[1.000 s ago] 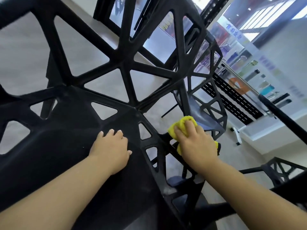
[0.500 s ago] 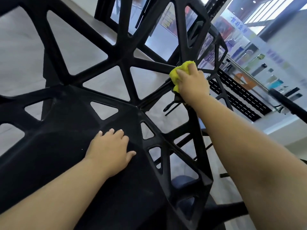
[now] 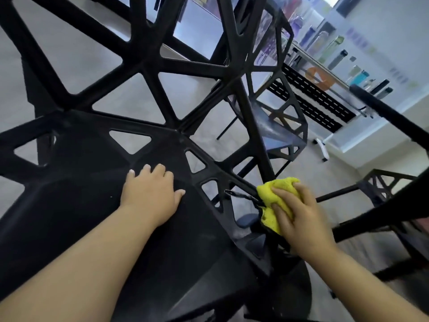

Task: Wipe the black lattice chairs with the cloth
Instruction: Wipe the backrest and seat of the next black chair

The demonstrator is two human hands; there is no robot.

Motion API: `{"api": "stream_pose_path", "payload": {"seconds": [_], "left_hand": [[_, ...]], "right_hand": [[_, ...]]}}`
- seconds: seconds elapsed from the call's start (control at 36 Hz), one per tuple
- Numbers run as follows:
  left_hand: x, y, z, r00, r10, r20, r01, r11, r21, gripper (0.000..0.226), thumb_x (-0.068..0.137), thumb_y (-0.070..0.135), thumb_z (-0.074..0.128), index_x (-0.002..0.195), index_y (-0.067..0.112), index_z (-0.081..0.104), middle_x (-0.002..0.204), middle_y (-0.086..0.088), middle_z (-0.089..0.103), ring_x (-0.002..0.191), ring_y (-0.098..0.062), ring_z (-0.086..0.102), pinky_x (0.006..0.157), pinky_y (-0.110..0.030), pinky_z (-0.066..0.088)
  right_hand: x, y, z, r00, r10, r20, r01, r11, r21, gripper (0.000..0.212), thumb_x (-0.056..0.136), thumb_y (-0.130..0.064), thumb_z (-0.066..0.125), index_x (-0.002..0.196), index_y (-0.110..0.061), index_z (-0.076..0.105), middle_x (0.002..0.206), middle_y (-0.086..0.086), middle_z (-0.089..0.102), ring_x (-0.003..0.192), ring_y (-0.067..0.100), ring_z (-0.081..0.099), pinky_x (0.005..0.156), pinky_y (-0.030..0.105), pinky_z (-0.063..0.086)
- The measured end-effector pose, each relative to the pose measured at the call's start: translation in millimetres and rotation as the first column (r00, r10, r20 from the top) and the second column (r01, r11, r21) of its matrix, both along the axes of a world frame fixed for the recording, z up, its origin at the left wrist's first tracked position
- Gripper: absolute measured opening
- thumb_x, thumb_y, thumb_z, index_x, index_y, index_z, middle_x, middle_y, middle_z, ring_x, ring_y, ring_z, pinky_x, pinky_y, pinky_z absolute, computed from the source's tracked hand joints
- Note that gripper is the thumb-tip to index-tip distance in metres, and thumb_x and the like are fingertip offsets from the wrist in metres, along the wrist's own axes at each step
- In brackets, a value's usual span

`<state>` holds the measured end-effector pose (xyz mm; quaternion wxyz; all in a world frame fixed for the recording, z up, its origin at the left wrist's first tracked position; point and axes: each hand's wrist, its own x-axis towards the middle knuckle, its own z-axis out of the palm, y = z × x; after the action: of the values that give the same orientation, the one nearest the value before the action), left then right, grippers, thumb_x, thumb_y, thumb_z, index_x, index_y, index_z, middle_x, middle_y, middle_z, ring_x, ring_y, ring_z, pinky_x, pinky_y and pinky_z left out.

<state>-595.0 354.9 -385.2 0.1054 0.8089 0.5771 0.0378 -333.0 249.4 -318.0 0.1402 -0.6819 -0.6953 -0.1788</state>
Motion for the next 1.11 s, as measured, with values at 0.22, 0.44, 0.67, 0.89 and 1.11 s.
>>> {"api": "stream_pose_path", "payload": {"seconds": [0.22, 0.44, 0.67, 0.89, 1.11], "left_hand": [[2.6, -1.0, -1.5, 1.0, 0.003, -0.024, -0.003, 1.0, -0.016, 0.057, 0.096, 0.053, 0.025, 0.135, 0.015, 0.04, 0.15, -0.002, 0.028, 0.136, -0.024, 0.028, 0.109, -0.046, 0.026], [-3.5, -1.4, -1.9, 1.0, -0.008, 0.004, 0.008, 1.0, 0.027, 0.055, 0.094, 0.057, 0.028, 0.13, 0.02, 0.047, 0.146, 0.001, 0.035, 0.135, -0.021, 0.032, 0.106, -0.04, 0.032], [-5.4, -8.8, 2.6, 0.999, -0.011, -0.042, 0.014, 0.998, 0.066, 0.05, 0.095, 0.054, 0.03, 0.125, 0.019, 0.052, 0.136, 0.0, 0.044, 0.123, -0.024, 0.042, 0.093, -0.037, 0.039], [-23.7, -33.8, 14.6, 0.999, -0.052, 0.015, 0.052, 0.998, -0.029, 0.044, 0.096, 0.047, 0.039, 0.129, 0.023, 0.053, 0.136, 0.004, 0.044, 0.123, -0.022, 0.041, 0.093, -0.038, 0.044], [-64.4, -77.0, 21.7, 0.995, -0.045, 0.092, 0.048, 0.998, -0.028, 0.042, 0.094, 0.046, 0.044, 0.126, 0.024, 0.058, 0.138, 0.011, 0.045, 0.125, -0.014, 0.043, 0.1, -0.031, 0.04]], "right_hand": [[-43.9, 5.2, -23.6, 0.996, -0.051, -0.073, 0.054, 0.998, 0.039, 0.039, 0.084, -0.04, 0.048, 0.108, -0.017, 0.07, 0.111, 0.012, 0.056, 0.074, 0.035, 0.06, 0.056, 0.031, 0.049], [-65.1, -20.2, -40.8, 0.977, -0.024, -0.21, 0.041, 0.996, 0.078, 0.041, 0.087, -0.042, 0.047, 0.115, -0.02, 0.066, 0.117, 0.002, 0.05, 0.082, 0.023, 0.06, 0.058, 0.021, 0.044], [-59.1, -48.9, -54.2, 0.935, 0.053, -0.35, -0.012, 0.993, 0.118, 0.038, 0.087, -0.039, 0.052, 0.119, -0.021, 0.061, 0.117, 0.0, 0.046, 0.097, 0.015, 0.051, 0.07, 0.016, 0.043], [-79.2, -64.1, -58.5, 0.9, -0.091, -0.426, 0.115, 0.993, 0.03, 0.046, 0.085, -0.048, 0.048, 0.12, -0.022, 0.062, 0.118, 0.003, 0.051, 0.095, 0.015, 0.054, 0.062, 0.023, 0.044], [-120.9, -41.1, -45.4, 0.94, 0.12, -0.32, -0.172, 0.975, -0.137, 0.051, 0.083, -0.054, 0.042, 0.12, -0.025, 0.06, 0.118, 0.005, 0.055, 0.083, 0.026, 0.064, 0.055, 0.032, 0.051]]}}
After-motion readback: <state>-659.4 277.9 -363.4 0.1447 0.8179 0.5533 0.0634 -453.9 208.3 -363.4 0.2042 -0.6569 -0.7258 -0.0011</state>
